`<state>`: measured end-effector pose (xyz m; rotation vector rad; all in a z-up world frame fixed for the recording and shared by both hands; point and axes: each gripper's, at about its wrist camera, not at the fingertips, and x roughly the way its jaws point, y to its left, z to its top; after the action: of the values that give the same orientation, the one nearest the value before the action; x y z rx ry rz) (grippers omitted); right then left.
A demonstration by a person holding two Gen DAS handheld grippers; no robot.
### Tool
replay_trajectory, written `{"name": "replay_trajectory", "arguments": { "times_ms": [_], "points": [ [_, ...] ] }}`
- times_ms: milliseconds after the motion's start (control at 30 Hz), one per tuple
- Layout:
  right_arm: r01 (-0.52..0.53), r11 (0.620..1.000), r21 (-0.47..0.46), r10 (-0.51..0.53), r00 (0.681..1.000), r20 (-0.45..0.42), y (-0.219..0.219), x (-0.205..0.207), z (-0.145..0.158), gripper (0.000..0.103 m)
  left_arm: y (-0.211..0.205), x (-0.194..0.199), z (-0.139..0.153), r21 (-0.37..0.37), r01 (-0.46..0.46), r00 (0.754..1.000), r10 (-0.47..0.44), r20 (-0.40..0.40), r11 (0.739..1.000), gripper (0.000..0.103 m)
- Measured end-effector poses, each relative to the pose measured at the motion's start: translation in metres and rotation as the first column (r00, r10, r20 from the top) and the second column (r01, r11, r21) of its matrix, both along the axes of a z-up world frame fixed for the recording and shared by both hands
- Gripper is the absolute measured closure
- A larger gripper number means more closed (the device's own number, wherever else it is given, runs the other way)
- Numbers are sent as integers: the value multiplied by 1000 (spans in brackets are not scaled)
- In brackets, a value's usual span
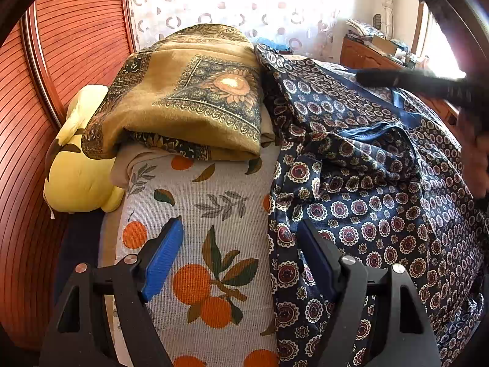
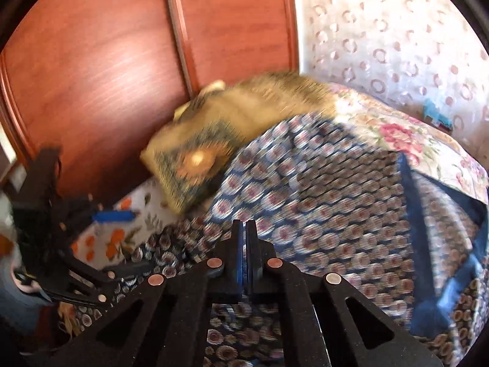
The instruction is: Fold small clothes
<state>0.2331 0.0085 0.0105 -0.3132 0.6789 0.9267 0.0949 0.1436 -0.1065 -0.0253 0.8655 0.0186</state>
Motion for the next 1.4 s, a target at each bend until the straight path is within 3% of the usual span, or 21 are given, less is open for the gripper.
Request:
{"name": "replay_trajectory", "arguments": {
  "times_ms": [100,267,433,633,767,833,900,1167,1300,1400],
  "points": [
    [52,998,31,-53,998,25,-19,12,12,103,0,0,0,0,0,1000,0,0,1000,24],
    [-6,1000,9,6,999,32,-14,4,3,102,0,0,0,0,0,1000,0,0,1000,24],
    [-86,994,-62,88,996,35,23,-11,-24,72,0,0,0,0,0,1000,0,0,1000,24],
    [-67,976,-208,81,995,59,65,-2,-61,65,0,0,0,0,-1,1000,1,1,1000,24],
    [-18,972,-234,28,999,39,73,18,-74,66,0,0,0,0,-1,1000,1,1,1000,24],
    [-42,976,-214,44,999,2,73,25,-75,94,0,0,0,0,-1,1000,1,2,1000,24],
    [-59,978,-202,57,998,-15,73,29,-73,99,0,0,0,0,-1,1000,1,2,1000,24],
    [34,999,31,-33,999,-38,15,55,-28,99,0,0,0,0,-1,1000,1,2,1000,24],
    [157,986,57,-157,988,-4,-15,72,-15,99,0,0,0,0,-1,1000,1,2,1000,24],
    [298,954,24,-298,954,18,-39,87,-16,97,0,0,0,0,-1,1000,1,2,1000,24]
  ]
}}
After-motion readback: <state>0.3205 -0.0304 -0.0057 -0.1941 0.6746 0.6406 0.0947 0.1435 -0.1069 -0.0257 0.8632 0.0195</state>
